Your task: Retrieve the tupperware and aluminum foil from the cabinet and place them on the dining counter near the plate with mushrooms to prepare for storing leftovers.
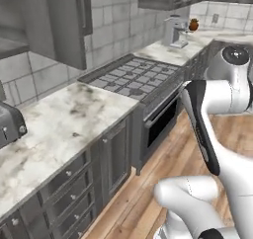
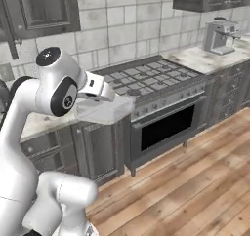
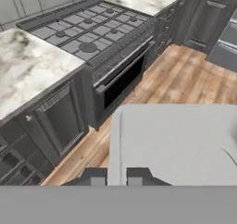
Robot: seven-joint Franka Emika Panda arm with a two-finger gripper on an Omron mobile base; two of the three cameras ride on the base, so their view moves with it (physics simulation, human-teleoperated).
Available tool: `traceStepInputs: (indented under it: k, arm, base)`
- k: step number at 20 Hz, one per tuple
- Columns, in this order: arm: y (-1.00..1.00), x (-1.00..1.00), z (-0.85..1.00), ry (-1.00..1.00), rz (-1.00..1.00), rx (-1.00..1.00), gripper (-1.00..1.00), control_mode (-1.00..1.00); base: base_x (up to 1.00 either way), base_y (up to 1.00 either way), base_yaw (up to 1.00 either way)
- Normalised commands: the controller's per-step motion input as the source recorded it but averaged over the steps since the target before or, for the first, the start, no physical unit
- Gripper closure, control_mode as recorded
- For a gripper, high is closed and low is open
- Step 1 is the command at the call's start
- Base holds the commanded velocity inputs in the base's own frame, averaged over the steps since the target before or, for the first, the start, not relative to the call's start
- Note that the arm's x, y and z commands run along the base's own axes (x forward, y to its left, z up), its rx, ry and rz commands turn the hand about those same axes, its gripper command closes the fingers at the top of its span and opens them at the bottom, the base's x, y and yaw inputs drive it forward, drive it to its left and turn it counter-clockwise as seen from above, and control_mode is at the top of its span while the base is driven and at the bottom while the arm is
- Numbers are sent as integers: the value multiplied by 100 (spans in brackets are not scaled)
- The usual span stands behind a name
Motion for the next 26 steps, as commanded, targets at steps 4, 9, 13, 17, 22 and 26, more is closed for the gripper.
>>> traceStepInputs:
  k: [4, 9, 13, 17, 22, 26]
  arm:
    - [0, 0, 0, 0, 0, 0, 100, 100]
    - [0, 0, 0, 0, 0, 0, 100, 100]
    - [0, 0, 0, 0, 0, 0, 100, 100]
    - [0, 0, 0, 0, 0, 0, 100, 100]
    - [0, 0, 0, 0, 0, 0, 100, 100]
    - [0, 0, 0, 0, 0, 0, 100, 100]
  base:
    - [8, -58, -70]
    - [1, -46, -78]
    - [3, -34, -79]
    - [5, -27, -77]
    - [2, -5, -66]
    - [-2, -21, -66]
